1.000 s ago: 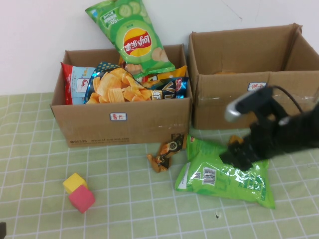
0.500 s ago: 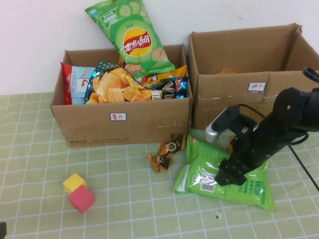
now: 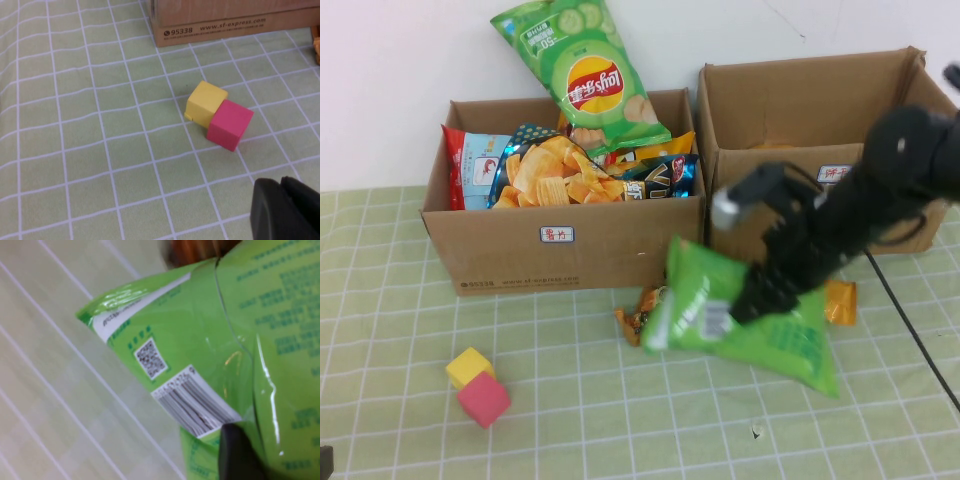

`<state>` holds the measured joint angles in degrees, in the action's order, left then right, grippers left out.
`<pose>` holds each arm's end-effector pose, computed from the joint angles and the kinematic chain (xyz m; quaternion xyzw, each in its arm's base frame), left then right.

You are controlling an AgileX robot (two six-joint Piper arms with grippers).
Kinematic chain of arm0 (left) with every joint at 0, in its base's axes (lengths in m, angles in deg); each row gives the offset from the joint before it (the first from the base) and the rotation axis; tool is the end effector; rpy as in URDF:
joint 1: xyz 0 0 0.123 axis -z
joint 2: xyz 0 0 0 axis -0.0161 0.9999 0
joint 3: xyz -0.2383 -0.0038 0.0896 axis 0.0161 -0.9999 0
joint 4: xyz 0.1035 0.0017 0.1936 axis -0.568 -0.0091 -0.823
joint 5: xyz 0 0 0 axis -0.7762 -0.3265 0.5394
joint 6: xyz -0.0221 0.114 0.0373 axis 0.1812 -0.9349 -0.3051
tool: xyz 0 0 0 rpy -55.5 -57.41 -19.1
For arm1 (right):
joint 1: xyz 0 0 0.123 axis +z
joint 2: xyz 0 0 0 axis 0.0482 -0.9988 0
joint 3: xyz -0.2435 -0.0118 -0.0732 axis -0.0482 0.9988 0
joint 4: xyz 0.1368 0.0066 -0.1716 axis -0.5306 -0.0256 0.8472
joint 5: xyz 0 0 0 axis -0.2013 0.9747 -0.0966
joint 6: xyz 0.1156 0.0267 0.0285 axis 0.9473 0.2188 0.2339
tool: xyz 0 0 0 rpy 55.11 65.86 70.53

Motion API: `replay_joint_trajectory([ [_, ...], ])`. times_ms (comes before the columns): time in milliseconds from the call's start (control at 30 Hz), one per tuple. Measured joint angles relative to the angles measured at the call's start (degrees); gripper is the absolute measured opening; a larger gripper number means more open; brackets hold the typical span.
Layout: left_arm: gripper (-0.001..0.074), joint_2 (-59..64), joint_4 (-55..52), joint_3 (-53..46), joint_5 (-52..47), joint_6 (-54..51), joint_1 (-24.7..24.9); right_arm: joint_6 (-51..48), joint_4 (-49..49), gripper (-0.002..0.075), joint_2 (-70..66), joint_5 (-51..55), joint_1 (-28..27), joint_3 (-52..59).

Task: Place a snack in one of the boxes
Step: Pick up the potato chip, then place the potato chip in the potato chip box

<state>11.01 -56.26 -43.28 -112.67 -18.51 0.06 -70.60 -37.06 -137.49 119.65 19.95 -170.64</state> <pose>0.1059 -0.0155 0.2256 0.0179 0.8629 -0.0631 0.5011 0.3344 0.1837 0.1652 -0.4283 0.8706 0.1598 0.1821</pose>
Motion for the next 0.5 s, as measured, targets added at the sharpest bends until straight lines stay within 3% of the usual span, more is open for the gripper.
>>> replay_joint_trajectory([
  [233,-0.0003,0.00,0.00,0.00,0.00,0.00,0.00,-6.31,-17.02,0.0294,1.74,-1.73,3.89,-14.73],
  [500,-0.0002,0.00,0.00,0.00,0.00,0.00,0.00,-26.71,-44.19,0.0294,-2.11,-41.45,8.64,-27.06],
])
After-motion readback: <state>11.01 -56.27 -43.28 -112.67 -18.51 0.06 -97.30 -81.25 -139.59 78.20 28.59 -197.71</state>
